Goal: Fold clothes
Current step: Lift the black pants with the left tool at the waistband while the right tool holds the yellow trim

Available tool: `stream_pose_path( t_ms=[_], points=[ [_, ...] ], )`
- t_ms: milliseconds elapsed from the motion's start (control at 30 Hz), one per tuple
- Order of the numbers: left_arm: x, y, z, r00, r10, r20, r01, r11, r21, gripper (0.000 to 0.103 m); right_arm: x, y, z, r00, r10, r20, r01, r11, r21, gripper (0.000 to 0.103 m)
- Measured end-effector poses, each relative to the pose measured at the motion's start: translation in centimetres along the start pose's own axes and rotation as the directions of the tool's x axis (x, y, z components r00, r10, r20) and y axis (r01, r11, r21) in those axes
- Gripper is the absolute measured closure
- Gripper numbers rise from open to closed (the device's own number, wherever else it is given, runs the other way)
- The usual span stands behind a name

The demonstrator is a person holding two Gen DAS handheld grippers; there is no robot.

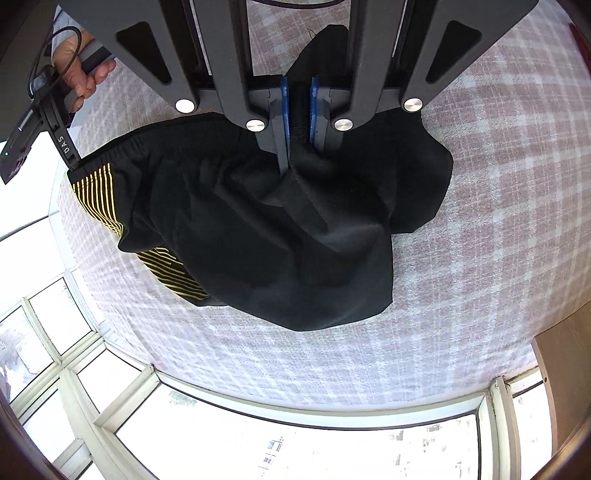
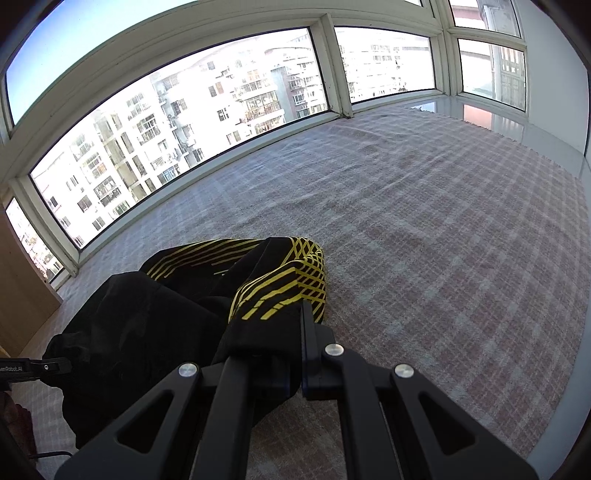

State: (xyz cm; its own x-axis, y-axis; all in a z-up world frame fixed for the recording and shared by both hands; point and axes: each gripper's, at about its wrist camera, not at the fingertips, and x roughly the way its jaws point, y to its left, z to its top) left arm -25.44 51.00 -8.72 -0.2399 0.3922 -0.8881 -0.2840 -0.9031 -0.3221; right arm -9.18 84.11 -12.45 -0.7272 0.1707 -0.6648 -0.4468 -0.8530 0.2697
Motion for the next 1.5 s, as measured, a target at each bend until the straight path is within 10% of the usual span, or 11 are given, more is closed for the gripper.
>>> stream_pose_path(
  t_ms=[367, 833, 1500],
  points=[
    [-3.1, 1.6, 0.5, 1.0, -0.009, 0.001, 0.009, 1.0, -0.028, 0.097, -4.4, 1.8, 3.3, 0.992, 0.058, 0.109, -0.057, 0.998, -0.018, 0.1],
    [-11.4, -0.3, 2.8, 0.96, -0.082, 0.267, 0.083, 0.997, 0.011, 0.098, -10.3, 3.9, 5.6, 0.967, 0.112, 0.227, -0.099, 0.993, -0.071, 0.1],
    [-18.5, 4.9, -3.6, 0.882, 0.163, 0.442, -0.16, 0.986, -0.044, 0.098, -11.1, 11.9, 1.0, 0.993, 0.052, 0.101, -0.019, 0.953, -0.301, 0.1]
  ],
)
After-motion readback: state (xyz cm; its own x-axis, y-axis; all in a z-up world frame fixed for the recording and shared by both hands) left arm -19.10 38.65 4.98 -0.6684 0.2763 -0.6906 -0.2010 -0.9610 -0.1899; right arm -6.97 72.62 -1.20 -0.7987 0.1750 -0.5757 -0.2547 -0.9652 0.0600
